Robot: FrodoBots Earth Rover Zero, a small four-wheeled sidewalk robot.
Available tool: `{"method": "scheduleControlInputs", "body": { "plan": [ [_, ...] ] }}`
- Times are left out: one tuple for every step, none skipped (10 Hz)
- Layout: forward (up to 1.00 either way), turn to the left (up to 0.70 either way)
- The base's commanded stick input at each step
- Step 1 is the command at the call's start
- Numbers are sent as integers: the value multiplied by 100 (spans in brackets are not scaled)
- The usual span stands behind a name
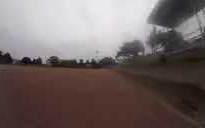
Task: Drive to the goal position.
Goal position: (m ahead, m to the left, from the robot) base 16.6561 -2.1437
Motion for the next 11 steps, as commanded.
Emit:
{"method": "scheduleControlInputs", "body": {
  "plan": [
    [100,-27],
    [100,-27],
    [100,-27],
    [100,-27],
    [100,0],
    [100,0],
    [100,0],
    [100,0],
    [100,0],
    [100,0],
    [100,0]
  ]
}}
